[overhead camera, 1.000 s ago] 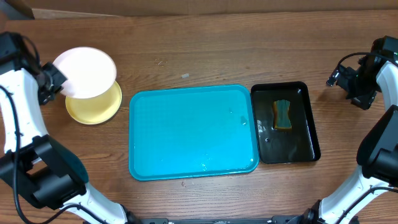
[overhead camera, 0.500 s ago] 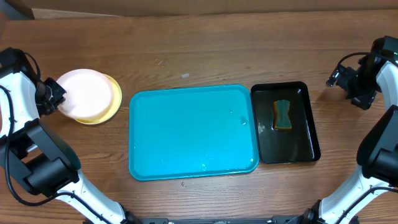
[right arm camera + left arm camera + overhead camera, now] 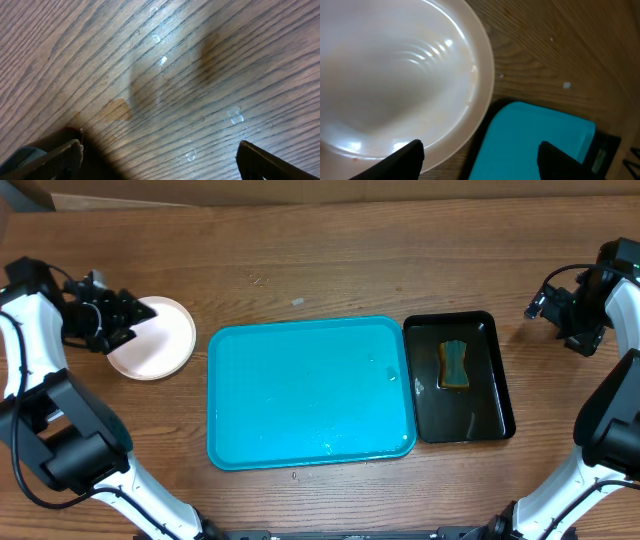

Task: Clean dirty plates on tray and stack at the side
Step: 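Release the white plate on the stack and lift the left gripper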

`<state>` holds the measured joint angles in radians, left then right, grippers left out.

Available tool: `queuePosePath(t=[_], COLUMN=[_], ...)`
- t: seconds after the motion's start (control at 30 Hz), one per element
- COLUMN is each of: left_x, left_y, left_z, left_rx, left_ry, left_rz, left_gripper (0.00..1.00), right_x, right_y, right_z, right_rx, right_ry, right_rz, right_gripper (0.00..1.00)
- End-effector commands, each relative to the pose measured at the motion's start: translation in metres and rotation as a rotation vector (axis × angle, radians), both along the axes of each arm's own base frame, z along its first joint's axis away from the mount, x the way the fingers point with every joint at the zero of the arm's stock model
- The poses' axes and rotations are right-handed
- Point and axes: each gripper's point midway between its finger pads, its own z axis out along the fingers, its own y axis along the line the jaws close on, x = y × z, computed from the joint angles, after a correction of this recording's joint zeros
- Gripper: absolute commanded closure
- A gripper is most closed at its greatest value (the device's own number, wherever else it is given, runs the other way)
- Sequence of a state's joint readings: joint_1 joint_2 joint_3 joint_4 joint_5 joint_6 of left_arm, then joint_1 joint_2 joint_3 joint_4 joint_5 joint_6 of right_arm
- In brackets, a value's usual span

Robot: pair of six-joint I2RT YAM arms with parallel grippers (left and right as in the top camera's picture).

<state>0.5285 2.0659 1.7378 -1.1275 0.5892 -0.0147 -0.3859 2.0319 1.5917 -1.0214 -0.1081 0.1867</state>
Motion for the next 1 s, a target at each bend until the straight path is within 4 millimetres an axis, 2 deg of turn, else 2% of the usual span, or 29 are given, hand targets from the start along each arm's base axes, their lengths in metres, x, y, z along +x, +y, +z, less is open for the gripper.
queuePosePath(t=[0.0,0.07,0.33,0.5,0.6,0.73,0.97], left_x=[0.007,0.008,0.016,0.016,0.014,0.01,0.006], left_y=[-0.031,-0.045,-0.093,-0.109,-0.105,-0.088,-0.066], left_z=[0.018,0.017,0.017,0.012,0.004,-0.006,-0.014], left_rx=[-0.061,-0.064,-0.065,-0.024,0.053,0.179,0.304], left_ry=[-0.061,-0.045,-0.045,-0.029,0.006,0.059,0.113], left_rz=[-0.082,-0.108,-0.221,-0.269,-0.277,-0.27,-0.254], left_gripper=[0.2,0.0,0.0,0.0,0.0,0.0,0.0], right_x=[0.009,0.009,0.009,0.008,0.009,0.009,0.009], right_y=[-0.003,-0.003,-0.003,-0.003,-0.003,-0.003,-0.003], right_z=[0.013,0.013,0.013,0.013,0.013,0.013,0.013], right_rx=[-0.01,-0.01,-0.01,-0.01,-0.01,-0.01,-0.01], right_ry=[-0.041,-0.041,-0.041,-0.041,-0.041,-0.041,-0.041], right_rz=[-0.004,-0.004,-0.004,-0.004,-0.004,-0.004,-0.004], right_gripper=[0.0,0.0,0.0,0.0,0.0,0.0,0.0])
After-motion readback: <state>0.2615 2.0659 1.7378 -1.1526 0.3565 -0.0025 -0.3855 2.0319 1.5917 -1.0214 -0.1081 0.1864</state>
